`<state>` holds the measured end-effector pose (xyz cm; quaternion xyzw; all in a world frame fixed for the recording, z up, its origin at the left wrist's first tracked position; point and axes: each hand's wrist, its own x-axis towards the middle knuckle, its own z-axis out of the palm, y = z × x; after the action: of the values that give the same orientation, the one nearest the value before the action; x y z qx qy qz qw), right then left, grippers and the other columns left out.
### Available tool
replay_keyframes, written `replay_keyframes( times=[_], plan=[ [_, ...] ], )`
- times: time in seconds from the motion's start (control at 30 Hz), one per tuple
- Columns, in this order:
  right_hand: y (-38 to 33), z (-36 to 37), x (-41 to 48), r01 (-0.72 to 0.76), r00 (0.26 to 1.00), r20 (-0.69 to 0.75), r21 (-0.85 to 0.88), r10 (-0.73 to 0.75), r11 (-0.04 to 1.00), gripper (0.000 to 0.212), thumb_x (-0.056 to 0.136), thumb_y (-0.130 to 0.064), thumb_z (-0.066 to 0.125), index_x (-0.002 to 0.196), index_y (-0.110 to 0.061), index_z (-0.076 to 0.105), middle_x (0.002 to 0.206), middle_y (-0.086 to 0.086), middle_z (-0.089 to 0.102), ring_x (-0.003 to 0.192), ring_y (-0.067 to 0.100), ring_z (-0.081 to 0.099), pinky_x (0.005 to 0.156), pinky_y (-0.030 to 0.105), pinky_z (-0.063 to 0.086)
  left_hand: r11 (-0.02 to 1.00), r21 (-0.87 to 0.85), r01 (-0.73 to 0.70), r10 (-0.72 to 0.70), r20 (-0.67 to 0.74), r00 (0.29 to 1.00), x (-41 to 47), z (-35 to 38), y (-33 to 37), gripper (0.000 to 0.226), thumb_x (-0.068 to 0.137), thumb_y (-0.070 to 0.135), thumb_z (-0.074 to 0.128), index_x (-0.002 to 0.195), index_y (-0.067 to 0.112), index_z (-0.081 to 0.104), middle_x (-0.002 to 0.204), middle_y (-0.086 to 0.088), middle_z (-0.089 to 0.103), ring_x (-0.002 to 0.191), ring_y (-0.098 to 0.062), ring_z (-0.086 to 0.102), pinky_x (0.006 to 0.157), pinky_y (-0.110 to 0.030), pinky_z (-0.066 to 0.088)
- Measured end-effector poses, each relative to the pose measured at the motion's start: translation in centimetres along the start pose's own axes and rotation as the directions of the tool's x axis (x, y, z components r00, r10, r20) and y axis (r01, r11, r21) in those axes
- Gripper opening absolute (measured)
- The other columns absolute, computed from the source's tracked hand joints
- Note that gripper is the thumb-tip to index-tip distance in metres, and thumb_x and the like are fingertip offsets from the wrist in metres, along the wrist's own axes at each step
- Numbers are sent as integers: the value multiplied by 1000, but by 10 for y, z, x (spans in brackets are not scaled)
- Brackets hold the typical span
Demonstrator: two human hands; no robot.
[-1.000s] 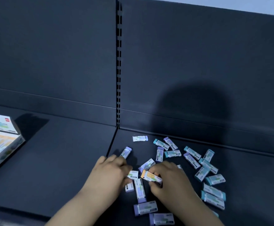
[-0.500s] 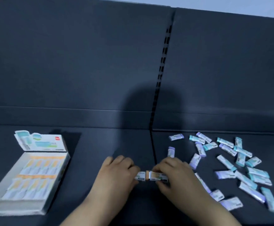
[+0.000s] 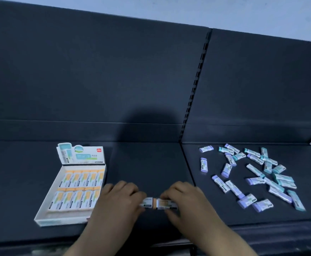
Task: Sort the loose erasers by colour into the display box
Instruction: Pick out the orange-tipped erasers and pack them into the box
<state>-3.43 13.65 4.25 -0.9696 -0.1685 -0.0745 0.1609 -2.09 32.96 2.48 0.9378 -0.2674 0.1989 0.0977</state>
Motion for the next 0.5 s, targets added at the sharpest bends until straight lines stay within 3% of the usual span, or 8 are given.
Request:
replay_keyframes(
  times=[0.1, 0.17, 0.27, 0.5],
  plan=[
    [-6, -1, -5, 17, 998, 59, 58, -21, 998, 27, 74, -32, 50, 98, -33, 62, 96, -9, 57, 94, 17, 55, 79, 34, 42, 1000, 7, 26, -26, 5, 1000, -11, -10, 4, 42, 38, 35, 92, 74, 31, 71, 72, 13, 62, 66, -12, 60, 60, -28, 45],
    [-12, 0, -9, 29, 995, 93, 75, -35, 997, 33, 75, -38, 44, 102, -33, 61, 100, -9, 56, 99, 17, 52, 84, 34, 40, 999, 8, 44, -45, 13, 999, -19, -17, 4, 41, 40, 34, 92, 75, 30, 72, 72, 13, 62, 66, -13, 62, 60, -28, 44],
    [-24, 6, -12, 28, 992, 121, 89, -38, 996, 34, 78, -38, 44, 107, -34, 60, 104, -11, 54, 103, 13, 50, 86, 30, 37, 998, -6, 64, -63, 32, 997, -32, -23, -2, 41, 39, 35, 92, 75, 30, 72, 72, 13, 62, 66, -13, 62, 66, -26, 38],
    [-74, 28, 3, -13, 996, 84, 99, 4, 995, 23, 82, -32, 59, 105, -34, 61, 102, -13, 54, 100, 11, 50, 88, 29, 37, 997, -34, 66, -64, 59, 996, -58, -41, -45, 41, 39, 39, 91, 75, 32, 72, 71, 15, 62, 66, -11, 61, 56, -28, 48]
  ],
)
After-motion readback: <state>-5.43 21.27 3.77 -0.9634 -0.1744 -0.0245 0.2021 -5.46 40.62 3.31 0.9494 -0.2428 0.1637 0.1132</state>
